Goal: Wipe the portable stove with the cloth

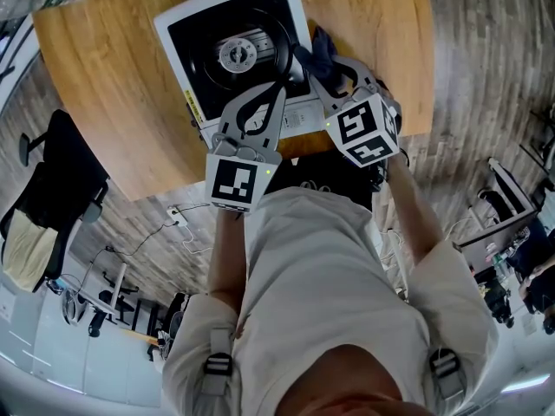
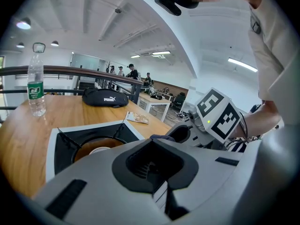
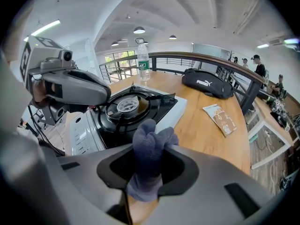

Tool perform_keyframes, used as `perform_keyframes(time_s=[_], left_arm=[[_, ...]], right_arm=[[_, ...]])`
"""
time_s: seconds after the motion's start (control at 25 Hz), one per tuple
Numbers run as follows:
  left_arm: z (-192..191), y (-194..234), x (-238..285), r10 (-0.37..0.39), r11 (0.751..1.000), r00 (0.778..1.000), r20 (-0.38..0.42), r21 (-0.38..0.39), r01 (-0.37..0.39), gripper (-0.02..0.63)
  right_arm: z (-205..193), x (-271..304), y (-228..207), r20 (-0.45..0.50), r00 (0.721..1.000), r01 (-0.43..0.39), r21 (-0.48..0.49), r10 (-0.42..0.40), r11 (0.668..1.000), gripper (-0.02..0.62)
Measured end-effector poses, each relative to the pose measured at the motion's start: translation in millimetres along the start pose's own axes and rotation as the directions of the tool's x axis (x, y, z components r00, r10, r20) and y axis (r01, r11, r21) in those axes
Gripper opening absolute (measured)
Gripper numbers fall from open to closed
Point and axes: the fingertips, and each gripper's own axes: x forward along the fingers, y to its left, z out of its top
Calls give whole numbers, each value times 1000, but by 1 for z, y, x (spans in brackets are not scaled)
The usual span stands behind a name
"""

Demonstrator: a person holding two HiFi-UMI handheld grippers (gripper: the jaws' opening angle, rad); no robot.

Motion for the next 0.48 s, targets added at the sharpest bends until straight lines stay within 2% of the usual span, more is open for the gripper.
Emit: perform_keyframes(time_s=[0.48], left_arm=[[11,8,8,-5,1000,1000,3,27,5,20]], right_arm=[[20,13,-23,18,1000,21,49,-22,999,130]])
